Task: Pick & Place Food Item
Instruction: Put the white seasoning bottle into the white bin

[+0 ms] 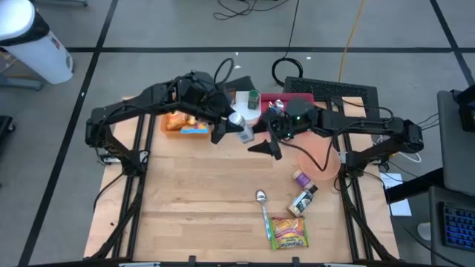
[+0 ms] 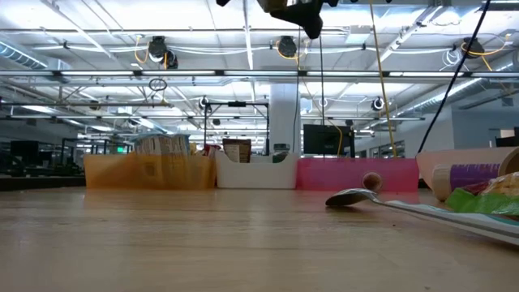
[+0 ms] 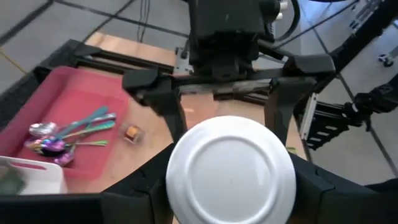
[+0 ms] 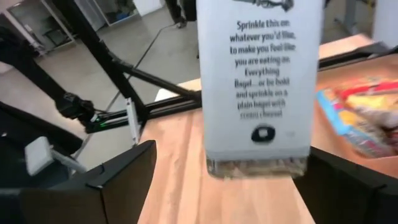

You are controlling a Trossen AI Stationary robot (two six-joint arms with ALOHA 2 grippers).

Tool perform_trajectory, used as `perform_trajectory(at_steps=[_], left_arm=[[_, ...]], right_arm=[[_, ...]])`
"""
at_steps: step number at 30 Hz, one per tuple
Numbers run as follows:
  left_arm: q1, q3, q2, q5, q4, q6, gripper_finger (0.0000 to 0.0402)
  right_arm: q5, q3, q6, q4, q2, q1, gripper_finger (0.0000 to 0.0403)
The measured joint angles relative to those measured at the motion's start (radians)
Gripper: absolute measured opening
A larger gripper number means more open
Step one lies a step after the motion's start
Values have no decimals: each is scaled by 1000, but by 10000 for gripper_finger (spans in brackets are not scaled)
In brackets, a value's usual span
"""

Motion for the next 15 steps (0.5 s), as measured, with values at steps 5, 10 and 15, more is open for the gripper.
perform_trajectory(at_steps=[5,10,15], left_arm=[[38,2,-2,-25,-4,27,206],[88,2,0,-31,1,40,206],[128,-1,3,-58,51,37,206]], right_arm=[[1,-1,-20,-15,-35,-56,342],[4,-1,4,-71,-69,-110,347],[-17,0,-19,-186,-87,-154,347]])
